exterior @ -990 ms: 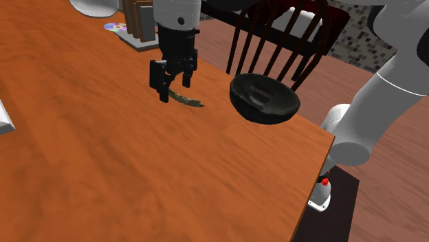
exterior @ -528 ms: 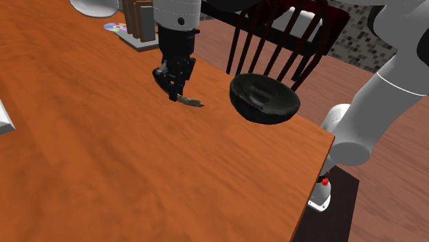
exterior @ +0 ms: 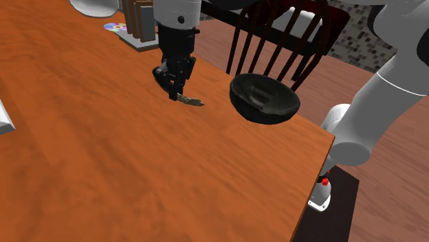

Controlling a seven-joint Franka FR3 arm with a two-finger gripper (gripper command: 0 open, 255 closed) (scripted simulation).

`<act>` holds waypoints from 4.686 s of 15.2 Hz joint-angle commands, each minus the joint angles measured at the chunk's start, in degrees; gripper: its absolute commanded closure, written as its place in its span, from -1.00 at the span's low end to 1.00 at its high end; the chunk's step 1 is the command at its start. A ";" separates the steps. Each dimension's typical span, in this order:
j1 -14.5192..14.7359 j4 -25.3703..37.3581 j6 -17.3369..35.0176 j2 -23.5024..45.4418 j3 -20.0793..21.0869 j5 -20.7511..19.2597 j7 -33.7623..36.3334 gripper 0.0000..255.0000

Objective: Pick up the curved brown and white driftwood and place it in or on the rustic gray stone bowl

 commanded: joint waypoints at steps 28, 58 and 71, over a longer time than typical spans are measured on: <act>1.92 31.95 -24.19 8.48 1.33 -3.89 3.76 1.00; 0.56 -21.70 -16.11 -38.46 -8.89 10.12 -10.01 1.00; 0.39 -19.23 -17.82 -37.68 -9.14 9.83 -9.85 -1.00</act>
